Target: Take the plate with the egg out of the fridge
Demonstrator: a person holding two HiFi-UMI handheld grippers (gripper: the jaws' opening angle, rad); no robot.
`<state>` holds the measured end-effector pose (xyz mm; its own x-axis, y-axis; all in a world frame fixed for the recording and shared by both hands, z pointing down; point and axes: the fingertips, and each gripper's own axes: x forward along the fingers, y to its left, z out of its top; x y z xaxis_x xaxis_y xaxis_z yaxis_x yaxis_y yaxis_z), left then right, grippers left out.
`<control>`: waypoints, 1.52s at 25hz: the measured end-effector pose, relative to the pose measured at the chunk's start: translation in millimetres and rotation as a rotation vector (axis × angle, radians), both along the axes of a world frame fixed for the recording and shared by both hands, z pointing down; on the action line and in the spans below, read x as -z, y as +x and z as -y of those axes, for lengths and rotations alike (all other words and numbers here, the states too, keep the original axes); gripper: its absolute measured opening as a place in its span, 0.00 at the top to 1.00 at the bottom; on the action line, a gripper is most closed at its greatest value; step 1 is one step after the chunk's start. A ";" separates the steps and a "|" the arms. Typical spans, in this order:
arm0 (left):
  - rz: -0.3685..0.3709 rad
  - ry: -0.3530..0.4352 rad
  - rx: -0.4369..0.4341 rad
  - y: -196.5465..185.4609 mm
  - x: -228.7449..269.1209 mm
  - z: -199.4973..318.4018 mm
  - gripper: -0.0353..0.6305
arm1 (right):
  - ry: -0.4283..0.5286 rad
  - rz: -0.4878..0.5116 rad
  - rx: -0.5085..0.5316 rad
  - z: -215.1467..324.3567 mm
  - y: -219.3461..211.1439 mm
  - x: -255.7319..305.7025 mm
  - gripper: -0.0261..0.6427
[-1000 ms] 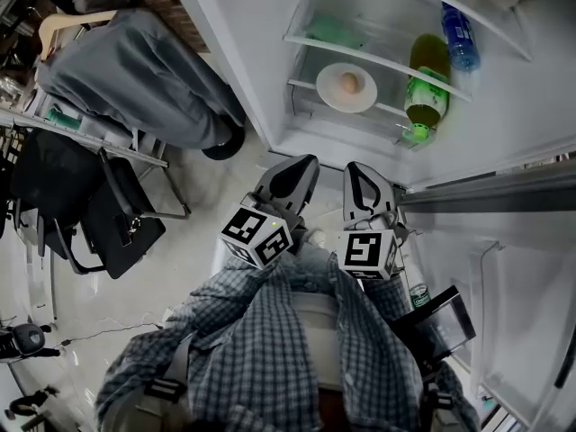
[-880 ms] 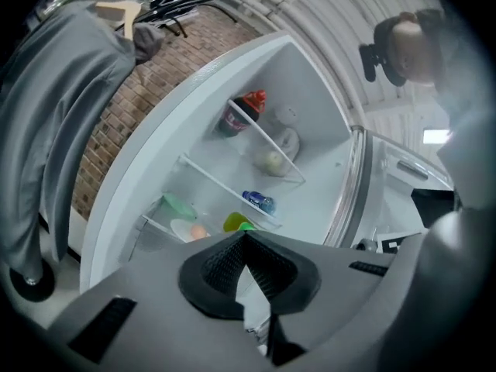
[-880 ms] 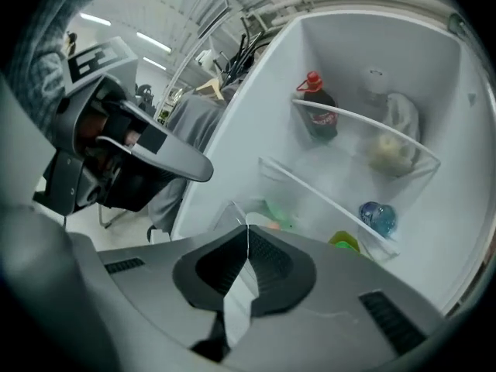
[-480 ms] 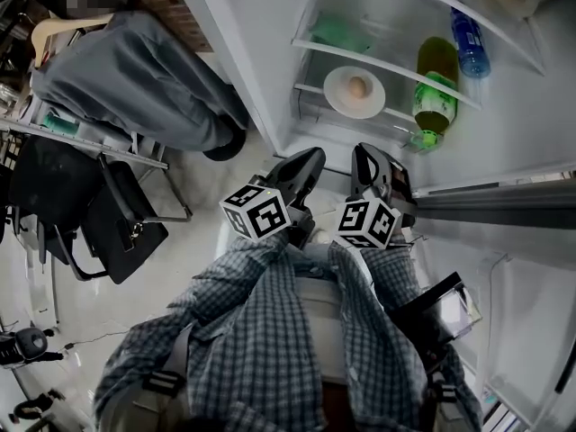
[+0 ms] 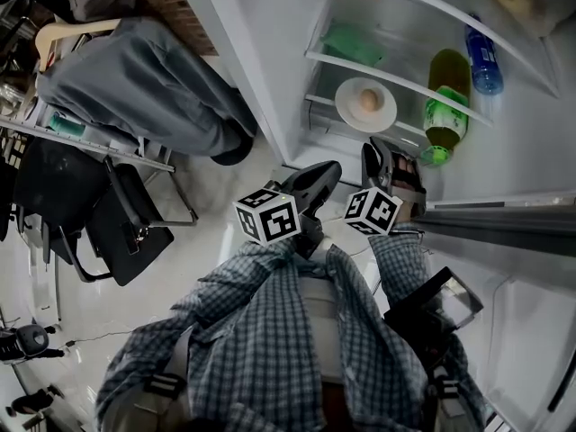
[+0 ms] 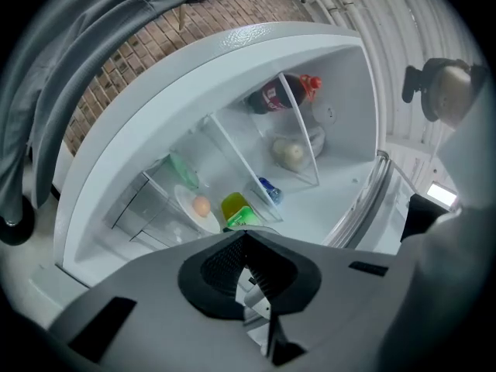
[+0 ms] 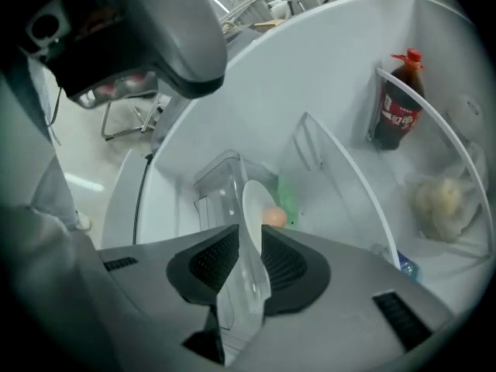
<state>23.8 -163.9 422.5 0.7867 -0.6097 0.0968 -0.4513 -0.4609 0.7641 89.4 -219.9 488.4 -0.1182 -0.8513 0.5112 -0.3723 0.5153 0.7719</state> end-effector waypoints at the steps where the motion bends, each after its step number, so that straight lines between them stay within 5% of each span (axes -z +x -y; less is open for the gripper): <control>1: -0.004 -0.006 -0.002 0.5 -0.6 0.6 0.94 | 0.004 -0.029 0.009 3.2 1.0 -2.7 0.85; 11: -0.048 -0.066 0.005 -3.6 -5.5 3.7 0.94 | 0.001 -0.176 0.067 27.3 4.9 -21.6 0.85; 31: -0.100 -0.193 0.055 -2.8 -31.2 16.8 0.94 | 0.033 -0.253 0.088 33.2 4.1 -24.3 0.92; 38: -0.211 -0.249 0.044 5.2 -37.3 23.6 0.94 | 0.023 -0.249 0.088 24.2 6.9 -20.3 0.92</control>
